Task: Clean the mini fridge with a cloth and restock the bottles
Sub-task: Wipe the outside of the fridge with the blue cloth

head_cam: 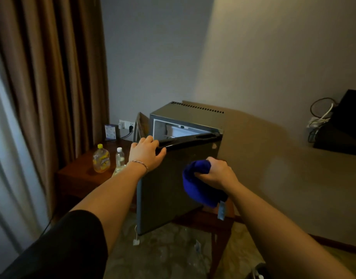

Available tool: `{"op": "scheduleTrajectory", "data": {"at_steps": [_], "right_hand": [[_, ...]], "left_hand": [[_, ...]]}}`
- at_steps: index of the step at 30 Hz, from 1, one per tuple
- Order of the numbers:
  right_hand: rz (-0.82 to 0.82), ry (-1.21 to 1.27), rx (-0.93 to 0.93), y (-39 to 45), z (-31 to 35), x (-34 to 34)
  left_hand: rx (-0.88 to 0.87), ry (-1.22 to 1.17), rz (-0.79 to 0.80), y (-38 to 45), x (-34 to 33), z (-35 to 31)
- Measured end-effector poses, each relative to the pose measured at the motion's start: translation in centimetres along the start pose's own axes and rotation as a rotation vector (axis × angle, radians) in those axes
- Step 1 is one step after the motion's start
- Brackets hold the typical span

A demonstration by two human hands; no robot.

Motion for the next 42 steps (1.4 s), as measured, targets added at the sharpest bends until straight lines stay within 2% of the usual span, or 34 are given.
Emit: {"op": "scheduleTrajectory", "data": {"at_steps": [10, 17, 24, 27, 31, 36, 38, 42], "right_hand": [[-0.107, -0.089, -0.008, 10.2, 4.7, 4.1], [-0.178, -0.233, 0.087, 19.2, 7.6, 10.5], [-0.160, -0.237, 0.111, 28.3, 7.6, 12.4], [-0.158, -0.244, 0.131, 31.3, 8.0, 12.7], [-0.239, -0.222, 0.143, 34.8, 8.5, 14.2], [-0.268, -0.165, 0.111, 39.0, 7.8, 13.1], [-0.228, -0.161, 0.077, 40.1, 7.3, 10.8], [-0.050, -0.153, -0.010, 41.3, 6.8, 4.4]], "left_hand": [[0.014, -0.048, 0.077, 9.8, -5.0, 5.0], [-0.075, 0.088, 0.203, 17.4, -7.7, 5.6], [-0.140, 0.120, 0.191, 22.9, -9.6, 5.8], [-0.180, 0.141, 0.154, 25.1, -10.5, 5.5], [-0.258, 0.158, 0.039, 27.3, -11.4, 5.3], [-0.194, -0.031, -0.168, 30.4, -10.2, 6.7], [-0.137, -0.041, -0.090, 32.4, -11.2, 7.2], [-0.009, -0.050, 0.245, 35.6, -16.2, 9.3]]}}
Point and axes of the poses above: each hand's wrist, its own y-axis towards the middle knuckle, its own x-axis out of the back of the hand, z = x × y, the point moved 10 cm from there along y, towards the middle knuckle, and after that the axes turned 4 degrees about y, right-handed, at the moved point
